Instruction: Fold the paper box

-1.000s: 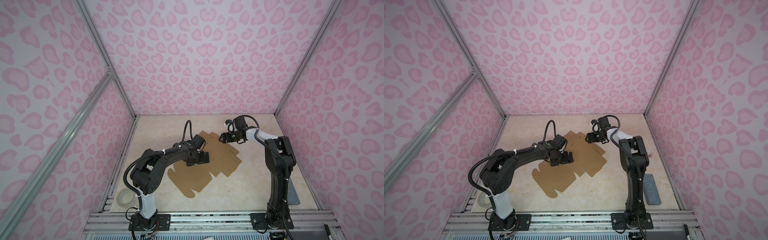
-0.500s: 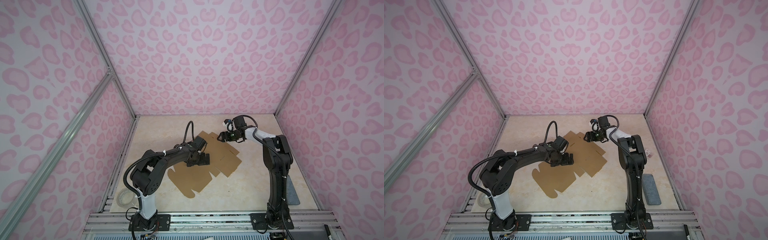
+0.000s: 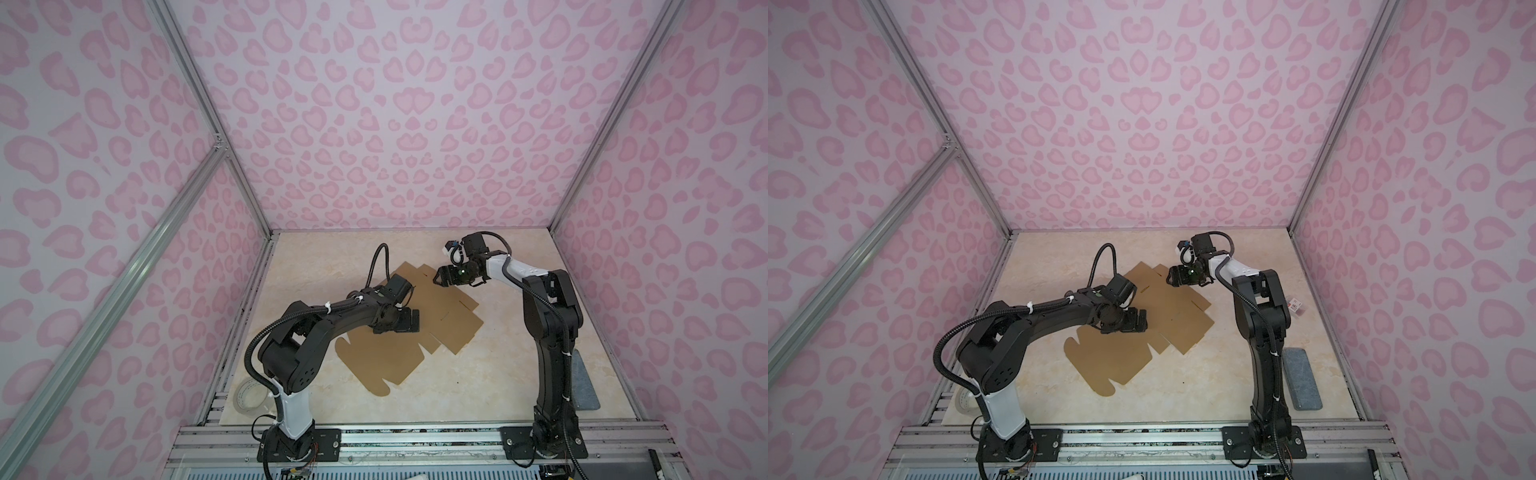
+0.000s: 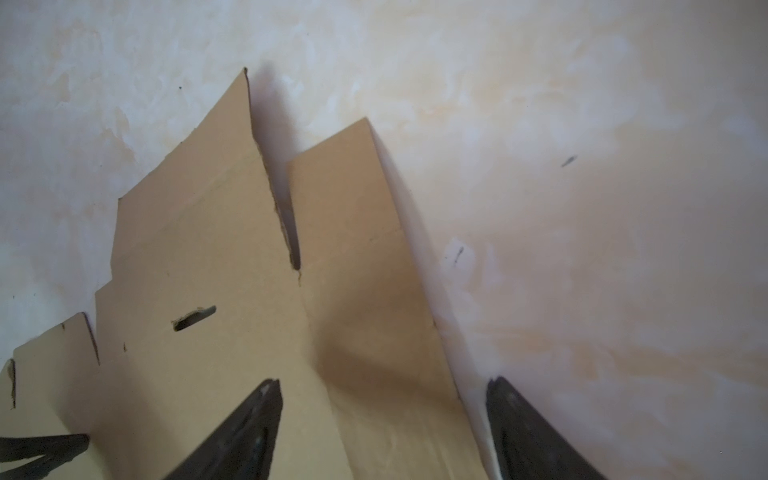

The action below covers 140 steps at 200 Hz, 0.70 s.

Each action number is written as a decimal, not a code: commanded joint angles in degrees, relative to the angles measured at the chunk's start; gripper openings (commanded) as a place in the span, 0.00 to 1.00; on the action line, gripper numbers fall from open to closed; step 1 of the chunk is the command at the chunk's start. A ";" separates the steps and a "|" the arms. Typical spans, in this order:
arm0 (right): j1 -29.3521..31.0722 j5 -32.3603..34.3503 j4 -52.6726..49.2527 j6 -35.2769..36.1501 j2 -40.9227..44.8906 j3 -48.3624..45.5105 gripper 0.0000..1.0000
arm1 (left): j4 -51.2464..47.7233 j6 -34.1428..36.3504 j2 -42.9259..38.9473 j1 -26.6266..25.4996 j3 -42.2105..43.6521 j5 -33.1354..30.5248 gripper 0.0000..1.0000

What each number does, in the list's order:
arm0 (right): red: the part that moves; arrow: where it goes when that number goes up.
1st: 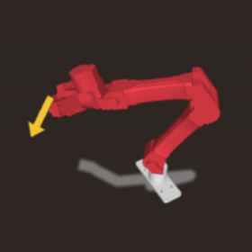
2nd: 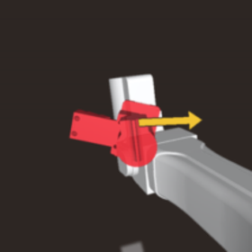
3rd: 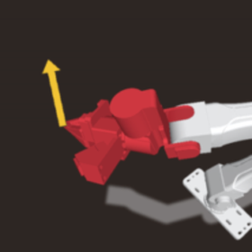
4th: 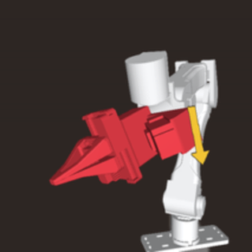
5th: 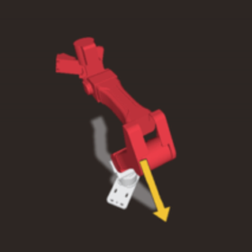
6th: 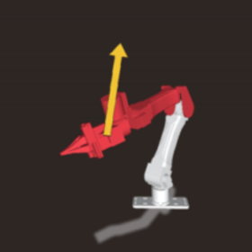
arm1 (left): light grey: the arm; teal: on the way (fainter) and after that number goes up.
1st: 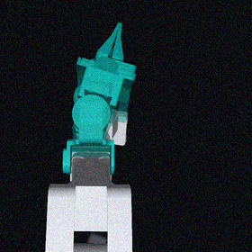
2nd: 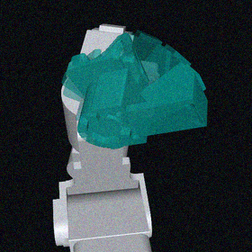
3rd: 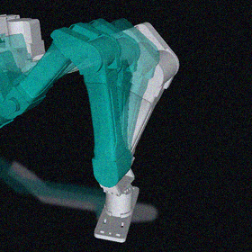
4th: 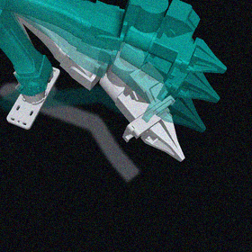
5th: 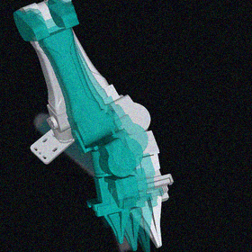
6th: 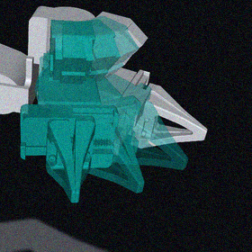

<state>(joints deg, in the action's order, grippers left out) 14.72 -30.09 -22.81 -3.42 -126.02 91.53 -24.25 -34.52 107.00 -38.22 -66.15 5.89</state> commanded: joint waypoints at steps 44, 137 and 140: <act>-2.65 -13.83 2.26 -4.41 2.68 -3.88 0.75 | -4.62 3.07 0.60 0.26 2.37 -5.25 0.99; -2.89 -21.55 18.57 -16.15 15.49 -21.79 0.70 | -10.10 8.52 -4.46 0.27 4.80 -14.24 1.00; -2.94 -21.59 19.10 -16.46 16.09 -22.55 0.70 | -10.34 8.59 -4.68 0.31 4.73 -14.50 1.00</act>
<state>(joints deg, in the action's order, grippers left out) 11.86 -48.64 -10.92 -15.16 -113.19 73.30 -26.96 -27.27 103.46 -38.09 -61.84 -6.37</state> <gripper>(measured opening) 0.700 0.994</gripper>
